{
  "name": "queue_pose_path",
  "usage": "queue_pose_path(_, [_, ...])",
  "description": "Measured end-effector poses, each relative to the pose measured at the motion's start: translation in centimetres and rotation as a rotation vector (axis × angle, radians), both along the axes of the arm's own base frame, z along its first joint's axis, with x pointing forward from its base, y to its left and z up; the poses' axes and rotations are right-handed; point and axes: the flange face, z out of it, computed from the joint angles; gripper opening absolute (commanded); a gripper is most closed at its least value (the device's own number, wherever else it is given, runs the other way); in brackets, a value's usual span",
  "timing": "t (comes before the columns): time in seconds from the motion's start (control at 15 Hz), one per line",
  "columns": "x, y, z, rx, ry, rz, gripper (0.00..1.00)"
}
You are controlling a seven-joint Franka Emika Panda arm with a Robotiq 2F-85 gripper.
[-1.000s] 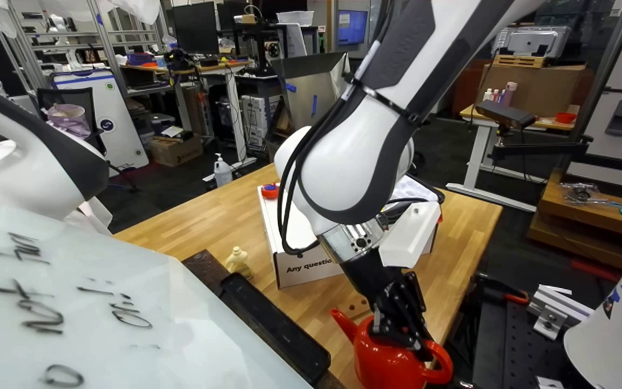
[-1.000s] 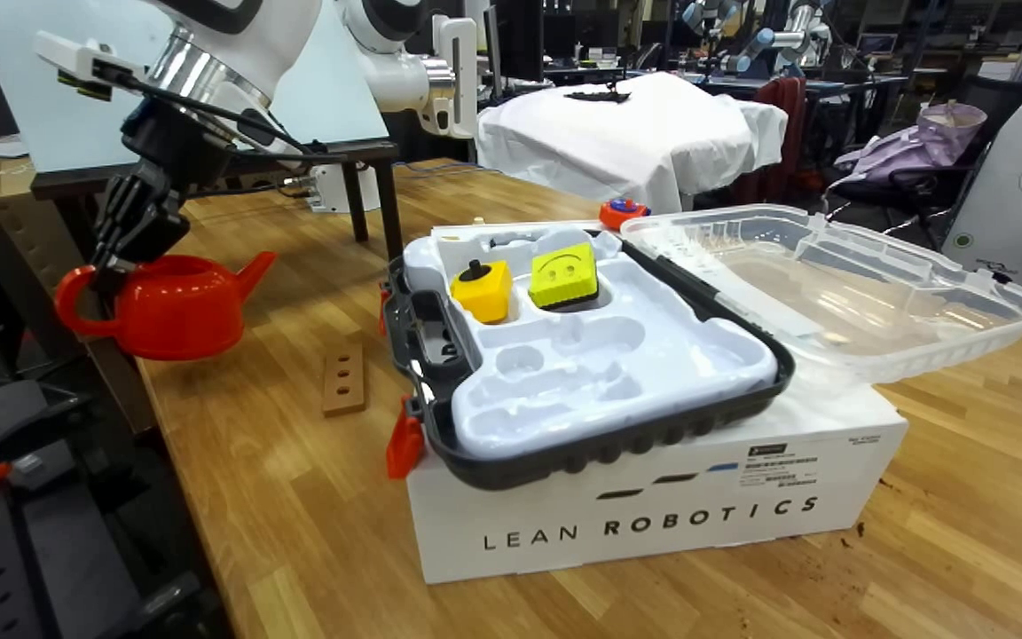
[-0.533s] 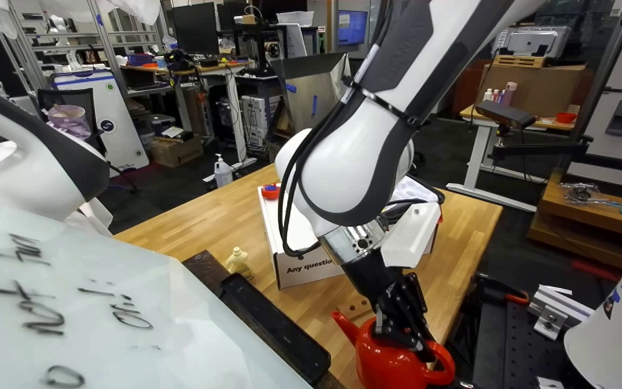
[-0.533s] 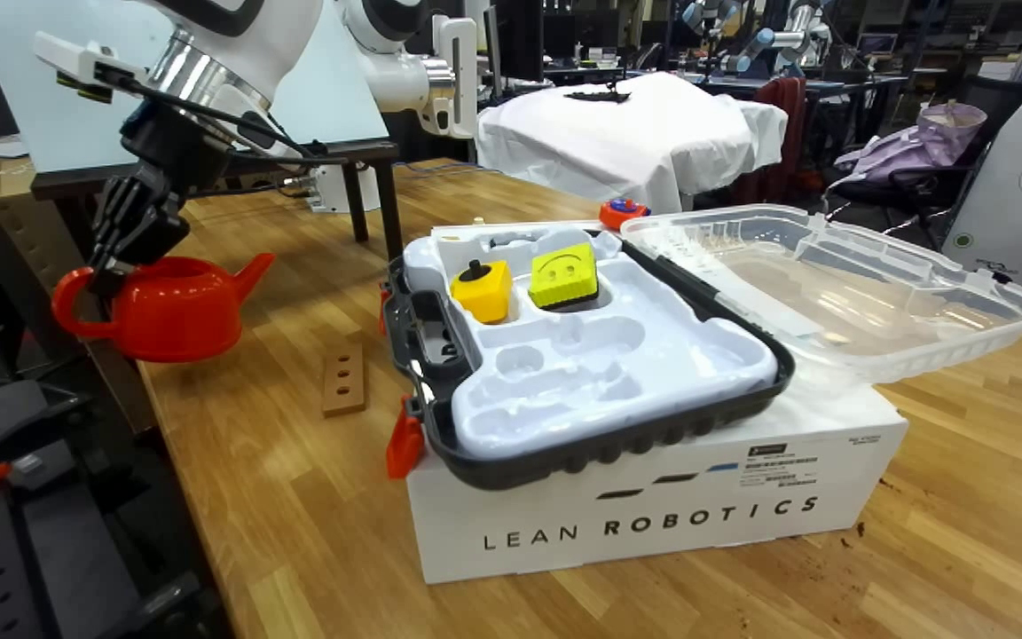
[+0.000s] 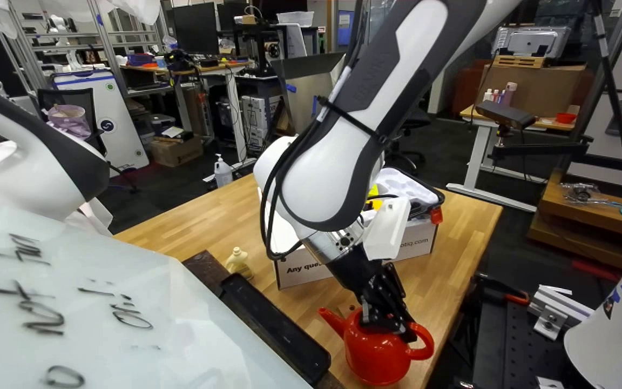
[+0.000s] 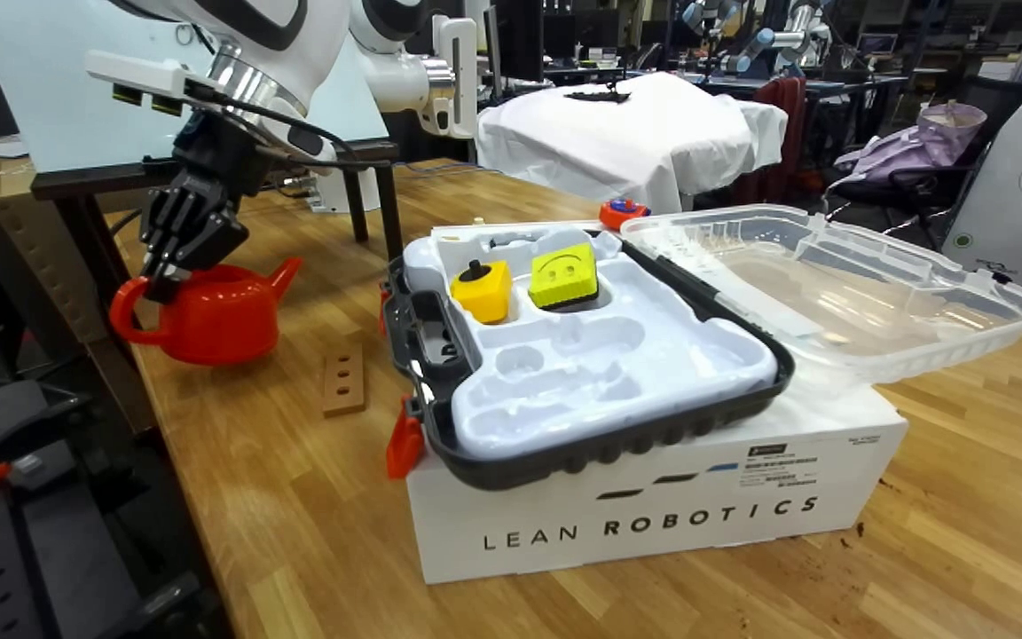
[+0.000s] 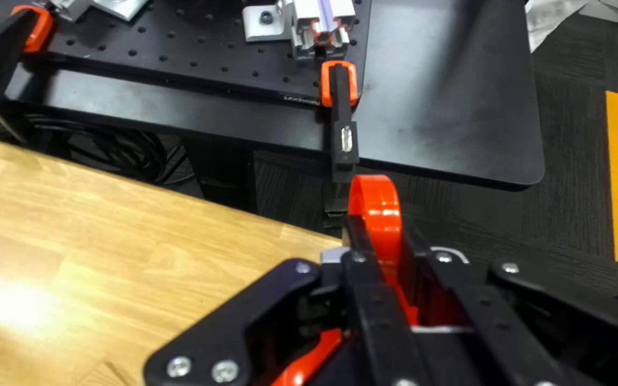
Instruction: Change the position of the toy kettle slightly anti-clockwise
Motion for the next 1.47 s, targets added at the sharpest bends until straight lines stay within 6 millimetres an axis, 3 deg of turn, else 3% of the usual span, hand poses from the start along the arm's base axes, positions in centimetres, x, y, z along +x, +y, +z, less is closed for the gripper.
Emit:
queue_pose_path(0.73, [5.4,2.2,-1.5,-0.007,-0.041,0.080,0.04])
queue_pose_path(1.07, [8.0,1.8,-0.8,0.003,-0.081,0.057,0.04])
queue_pose_path(1.47, [10.7,1.5,-2.0,0.019,-0.094,0.050,0.04])
